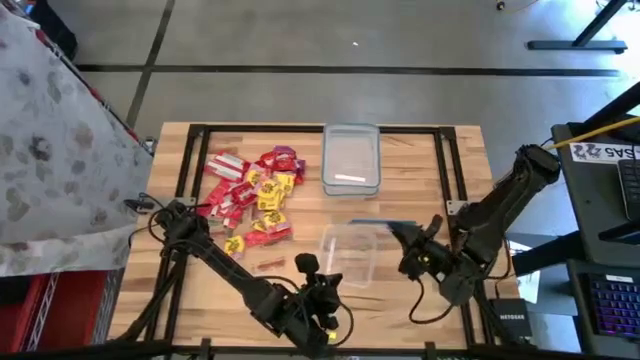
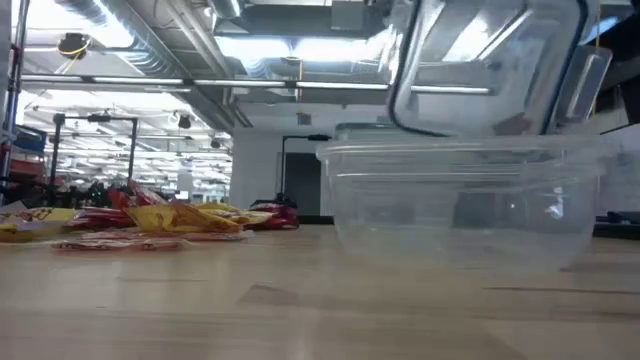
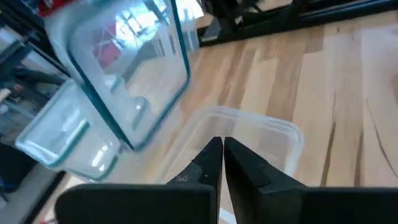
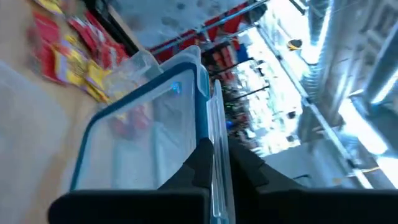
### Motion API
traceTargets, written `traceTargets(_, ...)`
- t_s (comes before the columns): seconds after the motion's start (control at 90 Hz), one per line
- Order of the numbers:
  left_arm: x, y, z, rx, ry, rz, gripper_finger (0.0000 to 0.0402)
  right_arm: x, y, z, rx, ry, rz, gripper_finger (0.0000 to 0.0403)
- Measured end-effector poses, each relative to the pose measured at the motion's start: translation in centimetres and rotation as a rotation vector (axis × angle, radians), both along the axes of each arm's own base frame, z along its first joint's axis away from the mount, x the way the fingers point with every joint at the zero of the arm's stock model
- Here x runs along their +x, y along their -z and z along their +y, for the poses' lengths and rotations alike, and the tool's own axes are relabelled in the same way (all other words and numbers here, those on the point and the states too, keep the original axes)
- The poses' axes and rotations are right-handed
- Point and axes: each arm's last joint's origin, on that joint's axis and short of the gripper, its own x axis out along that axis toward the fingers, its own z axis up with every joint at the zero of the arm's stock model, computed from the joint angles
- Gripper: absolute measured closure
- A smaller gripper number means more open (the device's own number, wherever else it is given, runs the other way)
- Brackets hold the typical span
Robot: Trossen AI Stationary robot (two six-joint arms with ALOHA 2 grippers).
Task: Sort candy
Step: Open the square transparent food container
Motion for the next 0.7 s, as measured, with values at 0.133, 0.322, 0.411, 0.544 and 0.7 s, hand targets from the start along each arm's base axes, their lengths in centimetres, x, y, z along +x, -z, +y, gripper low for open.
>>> traceTargets(0.133,0.1,1.0,0.5,-0.031,-0.014,0.018,0.0402,-1.0,0.2,-0.4,-0.034,-0.031,0.042,0.0402)
traceTargets(0.322,-0.1,1.2,0.4,-0.047,-0.023,0.022,0.0402,-2.2,2.4,-1.8,0.171,-0.096,0.215,0.0402)
traceTargets(0.411,-0.2,1.2,0.3,-0.047,-0.02,0.023,0.0402,-2.7,3.3,-2.3,0.282,-0.04,0.241,0.0402)
traceTargets(0.544,-0.3,1.2,0.3,-0.056,-0.018,0.026,0.0402,-2.6,3.5,-1.7,0.393,-0.046,0.278,0.0402)
traceTargets(0.7,-0.2,1.2,0.4,-0.093,-0.038,0.009,0.0402,-2.4,4.0,-2.1,0.637,0.026,0.409,0.0402)
